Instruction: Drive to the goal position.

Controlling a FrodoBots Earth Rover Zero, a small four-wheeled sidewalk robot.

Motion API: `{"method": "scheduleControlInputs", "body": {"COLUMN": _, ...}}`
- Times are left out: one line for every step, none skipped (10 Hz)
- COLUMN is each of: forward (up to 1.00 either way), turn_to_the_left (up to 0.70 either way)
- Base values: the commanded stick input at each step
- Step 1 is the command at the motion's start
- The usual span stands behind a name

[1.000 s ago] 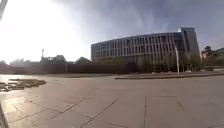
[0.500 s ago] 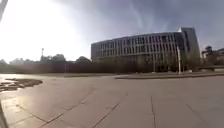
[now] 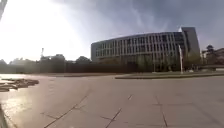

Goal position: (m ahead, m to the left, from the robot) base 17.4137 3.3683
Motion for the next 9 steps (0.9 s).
{"method": "scheduleControlInputs", "body": {"forward": 0.70, "turn_to_the_left": 0.00}}
{"method": "scheduleControlInputs", "body": {"forward": 0.70, "turn_to_the_left": 0.00}}
{"method": "scheduleControlInputs", "body": {"forward": 0.70, "turn_to_the_left": 0.00}}
{"method": "scheduleControlInputs", "body": {"forward": 0.70, "turn_to_the_left": 0.00}}
{"method": "scheduleControlInputs", "body": {"forward": 0.70, "turn_to_the_left": 0.00}}
{"method": "scheduleControlInputs", "body": {"forward": 0.70, "turn_to_the_left": 0.00}}
{"method": "scheduleControlInputs", "body": {"forward": 0.70, "turn_to_the_left": 0.00}}
{"method": "scheduleControlInputs", "body": {"forward": 0.70, "turn_to_the_left": 0.00}}
{"method": "scheduleControlInputs", "body": {"forward": 0.70, "turn_to_the_left": 0.00}}
